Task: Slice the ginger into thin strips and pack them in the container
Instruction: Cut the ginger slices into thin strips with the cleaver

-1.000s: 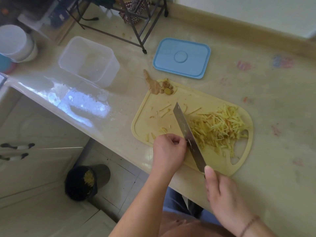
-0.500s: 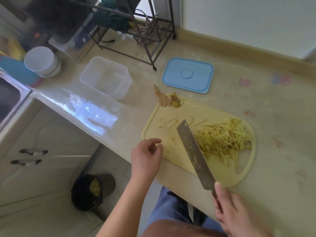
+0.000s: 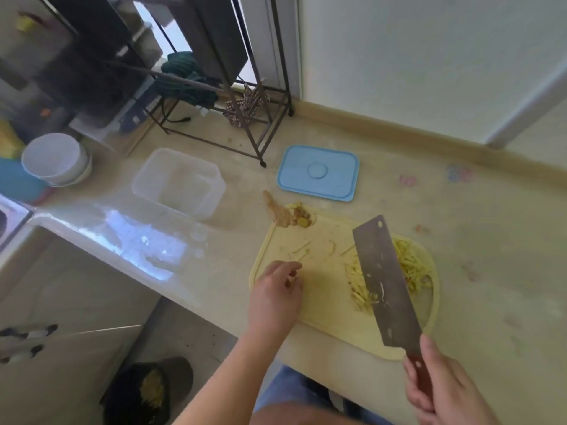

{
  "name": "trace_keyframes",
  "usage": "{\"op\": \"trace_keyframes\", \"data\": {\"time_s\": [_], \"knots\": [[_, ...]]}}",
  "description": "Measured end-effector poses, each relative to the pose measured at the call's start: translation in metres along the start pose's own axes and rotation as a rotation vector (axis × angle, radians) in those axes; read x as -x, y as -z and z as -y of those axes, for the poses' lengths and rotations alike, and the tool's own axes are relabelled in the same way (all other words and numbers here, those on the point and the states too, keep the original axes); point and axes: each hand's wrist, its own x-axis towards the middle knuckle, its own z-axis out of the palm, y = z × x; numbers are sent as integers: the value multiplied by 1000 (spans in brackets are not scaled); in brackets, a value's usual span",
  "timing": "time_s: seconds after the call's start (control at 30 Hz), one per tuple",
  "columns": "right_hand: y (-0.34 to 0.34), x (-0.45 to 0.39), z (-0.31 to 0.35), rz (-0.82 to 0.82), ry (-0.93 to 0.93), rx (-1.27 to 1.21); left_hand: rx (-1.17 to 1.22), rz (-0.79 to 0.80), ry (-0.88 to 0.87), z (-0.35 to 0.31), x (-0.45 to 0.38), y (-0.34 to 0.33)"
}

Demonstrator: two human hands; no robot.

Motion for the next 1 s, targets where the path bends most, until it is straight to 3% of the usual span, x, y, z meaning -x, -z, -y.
{"op": "trace_keyframes", "data": {"time_s": [0.13, 0.37, 0.63, 0.83, 1.0], "knots": [[-5, -1, 9, -37, -8, -81, -159, 36, 12, 3, -33, 2], [-21, 2, 13, -55, 6, -53, -358, 26, -280, 12, -51, 1], [-35, 4, 7, -83, 0, -24, -677, 210, -133, -17, -58, 7], [-38, 6, 5, -98, 41, -28, -682, 311, -215, -24, -52, -1], [-38, 7, -1, -135, 53, 61, -375, 400, -510, -17, -20, -22]]}}
